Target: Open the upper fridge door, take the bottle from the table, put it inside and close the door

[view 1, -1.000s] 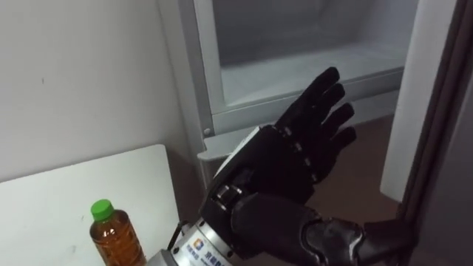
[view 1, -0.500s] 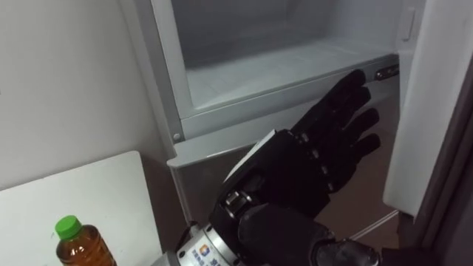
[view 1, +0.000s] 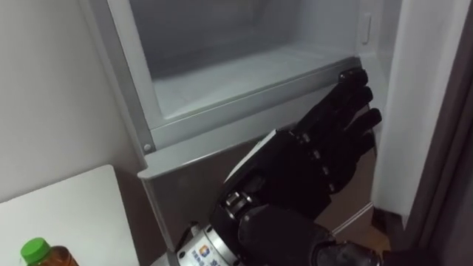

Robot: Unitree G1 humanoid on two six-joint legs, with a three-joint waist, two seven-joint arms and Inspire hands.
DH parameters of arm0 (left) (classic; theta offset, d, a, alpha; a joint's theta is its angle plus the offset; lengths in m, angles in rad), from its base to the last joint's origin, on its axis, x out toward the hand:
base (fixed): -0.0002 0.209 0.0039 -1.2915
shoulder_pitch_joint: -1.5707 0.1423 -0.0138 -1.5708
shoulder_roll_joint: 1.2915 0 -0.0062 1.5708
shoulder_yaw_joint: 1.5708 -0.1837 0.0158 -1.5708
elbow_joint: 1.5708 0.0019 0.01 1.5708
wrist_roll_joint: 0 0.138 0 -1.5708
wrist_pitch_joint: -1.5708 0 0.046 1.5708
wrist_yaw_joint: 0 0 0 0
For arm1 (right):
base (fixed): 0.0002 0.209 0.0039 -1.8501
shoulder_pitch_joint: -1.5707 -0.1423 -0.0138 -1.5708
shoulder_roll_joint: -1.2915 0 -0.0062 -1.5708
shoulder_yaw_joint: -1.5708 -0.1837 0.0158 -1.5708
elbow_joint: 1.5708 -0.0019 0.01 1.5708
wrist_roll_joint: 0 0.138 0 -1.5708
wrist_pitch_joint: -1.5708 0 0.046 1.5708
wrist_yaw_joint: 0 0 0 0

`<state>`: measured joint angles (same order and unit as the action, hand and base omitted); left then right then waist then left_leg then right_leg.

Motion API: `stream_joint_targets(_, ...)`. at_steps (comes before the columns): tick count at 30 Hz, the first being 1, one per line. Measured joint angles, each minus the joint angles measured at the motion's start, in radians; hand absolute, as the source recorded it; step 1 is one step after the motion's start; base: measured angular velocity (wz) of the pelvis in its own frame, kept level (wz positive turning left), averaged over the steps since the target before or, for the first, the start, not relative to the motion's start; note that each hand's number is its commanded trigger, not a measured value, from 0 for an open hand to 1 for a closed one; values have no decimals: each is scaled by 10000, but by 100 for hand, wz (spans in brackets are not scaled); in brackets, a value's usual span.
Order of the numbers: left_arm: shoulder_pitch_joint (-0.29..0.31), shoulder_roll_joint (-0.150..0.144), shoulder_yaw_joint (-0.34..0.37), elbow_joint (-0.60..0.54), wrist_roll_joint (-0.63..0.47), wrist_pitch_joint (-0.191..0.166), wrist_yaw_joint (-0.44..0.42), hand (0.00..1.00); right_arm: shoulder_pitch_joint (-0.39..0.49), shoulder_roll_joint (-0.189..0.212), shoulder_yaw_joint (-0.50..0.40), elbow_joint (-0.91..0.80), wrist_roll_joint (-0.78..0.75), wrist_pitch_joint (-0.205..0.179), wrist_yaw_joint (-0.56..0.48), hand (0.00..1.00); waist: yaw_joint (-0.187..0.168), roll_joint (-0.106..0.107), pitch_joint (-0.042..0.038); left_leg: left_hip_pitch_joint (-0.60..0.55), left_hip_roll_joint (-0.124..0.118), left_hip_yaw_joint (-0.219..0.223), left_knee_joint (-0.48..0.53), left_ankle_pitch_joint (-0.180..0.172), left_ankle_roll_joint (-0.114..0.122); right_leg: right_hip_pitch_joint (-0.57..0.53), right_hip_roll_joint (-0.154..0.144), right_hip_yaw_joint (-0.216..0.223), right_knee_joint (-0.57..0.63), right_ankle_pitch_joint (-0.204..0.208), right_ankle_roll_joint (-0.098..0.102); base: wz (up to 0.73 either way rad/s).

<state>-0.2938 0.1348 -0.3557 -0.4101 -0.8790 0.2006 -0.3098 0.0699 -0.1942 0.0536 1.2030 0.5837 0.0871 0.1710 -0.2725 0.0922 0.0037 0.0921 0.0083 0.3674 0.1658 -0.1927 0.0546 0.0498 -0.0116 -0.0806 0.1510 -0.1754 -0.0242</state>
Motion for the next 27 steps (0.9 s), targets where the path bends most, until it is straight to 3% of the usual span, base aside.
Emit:
stream_joint_targets(7,-96,-14,-34,4,-151,27,17,0,-41,-74,-30,-4,89,37,66,0,-314,12,-1,-74,57,147,2,-5,-8,-156,70,237,1,46,-41,-11)
stream_joint_targets(9,-253,-11,-95,29,-150,52,24,0,-51,-107,-85,-7,90,45,70,0,-400,43,9,-84,105,156,11,-69,-116,-181,117,271,-4,55,-50,-8)
stream_joint_targets(15,-859,-13,-112,248,-150,182,44,0,79,-471,-97,0,85,212,-61,0,-568,276,41,-70,142,309,30,-96,-162,-304,184,550,25,76,-74,-18)
stream_joint_targets(18,-1393,-44,-186,670,-215,204,39,0,209,-480,-135,1,71,240,-180,0,-650,264,49,29,186,439,25,-96,-163,-298,252,777,29,99,-115,-24)
stream_joint_targets(27,-1473,-58,-495,954,-339,305,6,0,235,-474,-162,34,-8,445,-265,0,-915,197,95,72,274,504,29,-93,-212,-337,380,1066,10,132,-206,-10)
